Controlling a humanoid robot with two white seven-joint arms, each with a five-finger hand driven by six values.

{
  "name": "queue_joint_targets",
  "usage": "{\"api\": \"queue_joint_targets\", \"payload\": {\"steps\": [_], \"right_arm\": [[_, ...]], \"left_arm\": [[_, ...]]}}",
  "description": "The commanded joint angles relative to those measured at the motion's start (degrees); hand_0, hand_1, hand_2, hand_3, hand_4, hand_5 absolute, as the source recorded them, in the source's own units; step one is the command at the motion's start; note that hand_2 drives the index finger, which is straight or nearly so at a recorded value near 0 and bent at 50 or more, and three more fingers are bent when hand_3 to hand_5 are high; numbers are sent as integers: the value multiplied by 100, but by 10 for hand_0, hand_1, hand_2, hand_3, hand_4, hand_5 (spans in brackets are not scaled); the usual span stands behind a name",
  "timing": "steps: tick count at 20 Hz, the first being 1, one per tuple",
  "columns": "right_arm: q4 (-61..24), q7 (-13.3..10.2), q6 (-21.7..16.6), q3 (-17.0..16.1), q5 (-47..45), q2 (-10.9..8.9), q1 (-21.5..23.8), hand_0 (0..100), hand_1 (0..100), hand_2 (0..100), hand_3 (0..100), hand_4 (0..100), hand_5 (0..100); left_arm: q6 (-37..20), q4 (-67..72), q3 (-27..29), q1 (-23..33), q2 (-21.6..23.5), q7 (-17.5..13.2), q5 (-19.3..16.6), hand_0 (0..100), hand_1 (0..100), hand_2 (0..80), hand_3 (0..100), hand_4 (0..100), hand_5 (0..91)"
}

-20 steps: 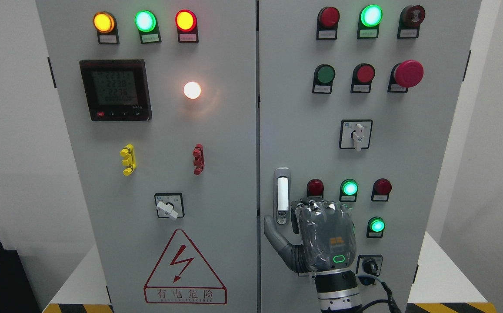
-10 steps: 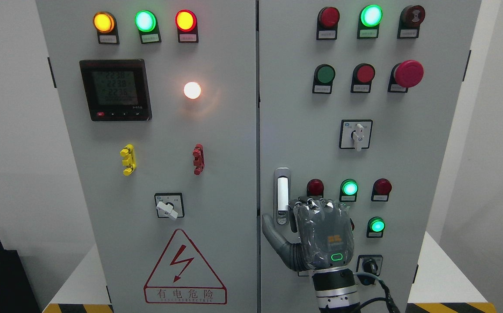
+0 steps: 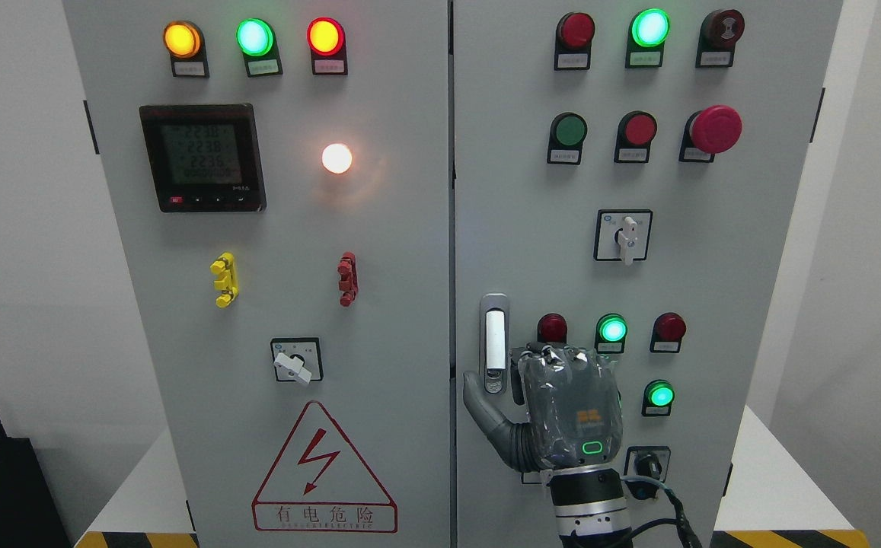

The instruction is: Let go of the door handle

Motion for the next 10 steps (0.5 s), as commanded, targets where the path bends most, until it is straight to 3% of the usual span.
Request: {"api": "queue_joint_targets", "payload": {"steps": [1,10], "right_arm": [[34,-16,2,-16,-13,0,-19,364,192,937,1000,1000,1000],[34,-16,11,-25,-13,9,-10,358,199,936,1000,1000,1000]], "left_arm": [[1,97,62,0,1,5,0,120,389,0,0,0,0],[1,97,62,0,1,5,0,120,389,0,0,0,0]]}}
